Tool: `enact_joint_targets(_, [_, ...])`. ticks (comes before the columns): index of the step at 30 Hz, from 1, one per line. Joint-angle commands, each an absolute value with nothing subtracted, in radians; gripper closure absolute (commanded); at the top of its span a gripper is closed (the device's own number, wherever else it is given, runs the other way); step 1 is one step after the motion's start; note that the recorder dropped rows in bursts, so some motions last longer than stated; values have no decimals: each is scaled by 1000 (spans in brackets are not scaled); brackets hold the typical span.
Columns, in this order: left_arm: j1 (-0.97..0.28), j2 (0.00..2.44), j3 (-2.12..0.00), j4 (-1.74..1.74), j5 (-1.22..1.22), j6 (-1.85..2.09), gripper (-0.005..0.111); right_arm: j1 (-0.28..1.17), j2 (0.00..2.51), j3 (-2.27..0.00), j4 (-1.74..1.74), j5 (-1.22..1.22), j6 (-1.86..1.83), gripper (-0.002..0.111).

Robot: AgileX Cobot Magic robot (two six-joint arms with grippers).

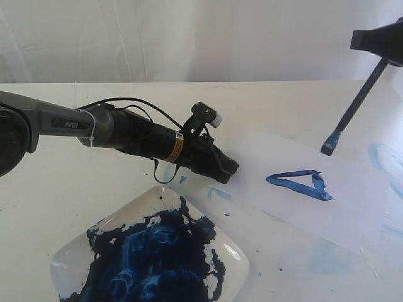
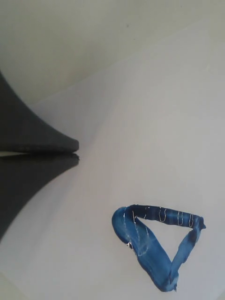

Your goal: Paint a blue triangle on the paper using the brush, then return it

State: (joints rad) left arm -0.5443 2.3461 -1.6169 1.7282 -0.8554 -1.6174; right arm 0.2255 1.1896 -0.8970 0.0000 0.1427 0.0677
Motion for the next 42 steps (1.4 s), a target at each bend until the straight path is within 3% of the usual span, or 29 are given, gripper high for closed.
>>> enact_joint_targets(1, [-541, 2345, -1616, 1744, -840, -1618, 107, 219, 1233, -1022, 0, 344, -35, 108])
enact_joint_targets(12, [-541, 2345, -1616, 1744, -847, -1618, 107, 178, 1367, -1259, 419, 671, -534, 108])
enact_joint_targets(23, [-541, 2345, -1616, 1744, -857, -1618, 107, 80, 1458, -1289, 521, 761, -642, 108])
enact_joint_targets(33, [-537, 2331, -1622, 1744, -860, -1618, 107, 78, 1501, -1295, 586, 706, -704, 108])
enact_joint_targets(42, [-443, 2144, -1655, 1744, -874, -1770, 107, 78, 1384, -1295, 601, 672, -689, 108])
